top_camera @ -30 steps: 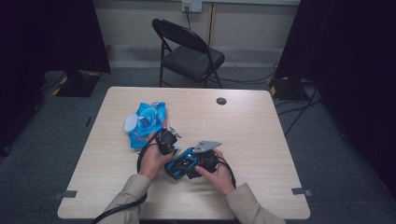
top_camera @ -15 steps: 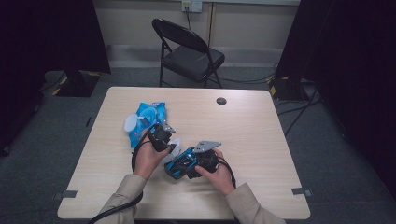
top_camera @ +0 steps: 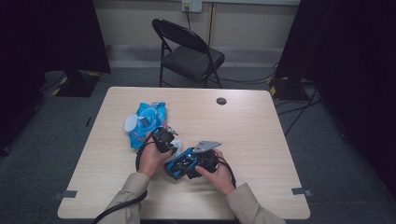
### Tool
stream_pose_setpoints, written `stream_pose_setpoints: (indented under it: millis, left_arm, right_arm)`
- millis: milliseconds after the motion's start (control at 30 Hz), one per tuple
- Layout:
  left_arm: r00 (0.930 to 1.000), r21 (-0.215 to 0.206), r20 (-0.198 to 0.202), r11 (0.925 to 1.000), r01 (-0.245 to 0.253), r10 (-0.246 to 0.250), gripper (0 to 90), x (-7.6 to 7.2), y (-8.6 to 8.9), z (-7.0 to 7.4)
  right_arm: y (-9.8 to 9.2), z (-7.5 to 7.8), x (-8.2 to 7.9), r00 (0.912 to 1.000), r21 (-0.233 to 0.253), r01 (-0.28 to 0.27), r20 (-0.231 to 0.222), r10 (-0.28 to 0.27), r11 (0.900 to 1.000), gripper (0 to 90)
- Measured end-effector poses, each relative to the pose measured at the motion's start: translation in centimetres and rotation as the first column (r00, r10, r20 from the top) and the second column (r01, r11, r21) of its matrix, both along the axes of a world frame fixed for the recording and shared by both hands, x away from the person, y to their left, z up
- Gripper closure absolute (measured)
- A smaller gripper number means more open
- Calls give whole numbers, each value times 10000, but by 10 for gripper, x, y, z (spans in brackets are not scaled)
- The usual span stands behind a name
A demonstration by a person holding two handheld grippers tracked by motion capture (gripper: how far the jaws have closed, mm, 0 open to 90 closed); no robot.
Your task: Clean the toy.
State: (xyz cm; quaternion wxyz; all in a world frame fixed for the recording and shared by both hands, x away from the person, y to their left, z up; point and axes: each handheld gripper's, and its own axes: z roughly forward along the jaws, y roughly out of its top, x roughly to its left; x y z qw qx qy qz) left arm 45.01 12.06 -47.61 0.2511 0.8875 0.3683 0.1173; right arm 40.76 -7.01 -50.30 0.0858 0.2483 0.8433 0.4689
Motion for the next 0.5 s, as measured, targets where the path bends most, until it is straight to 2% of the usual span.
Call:
stream_pose_setpoints:
  millis: [33,100,167,300,333,367,400,433,467,500]
  left_arm:
    - [10000,0,0,10000,0,0,818,0,0,0]
    - [9999,305,-13,9995,121,-120,847,-1,-3,3]
    - [9999,270,-40,9996,108,-107,857,-1,-3,4]
    - [9996,-418,-139,9989,220,-226,860,-4,1,16]
    - [9995,-748,-104,9968,285,-294,860,-6,4,25]
    - [9995,-748,-104,9968,285,-294,860,-6,4,25]
    - [9994,-1033,-87,9942,311,-322,860,-8,8,33]
    - [9994,-1033,-87,9942,311,-322,860,-8,8,33]
    - [9989,-1300,-116,9906,426,-445,860,-9,12,41]
    - [9989,-1300,-116,9906,426,-445,860,-9,12,41]
  right_arm:
    - [0,0,0,10000,0,0,0,0,10000,58]
    - [0,0,0,10000,0,-1,1,1,10000,58]
    - [0,0,0,10000,1,1,-1,-1,10000,58]
    - [0,0,0,10000,3,0,-4,0,10000,58]
    - [0,0,0,10000,6,-2,0,2,10000,58]
    - [0,0,0,10000,6,-2,0,2,10000,58]
    - [0,0,0,10000,5,1,-2,-1,10000,58]
    - [0,0,0,10000,5,1,-2,-1,10000,58]
    - [0,0,0,10000,8,1,-3,-1,10000,58]
    - [0,0,0,10000,8,1,-3,-1,10000,58]
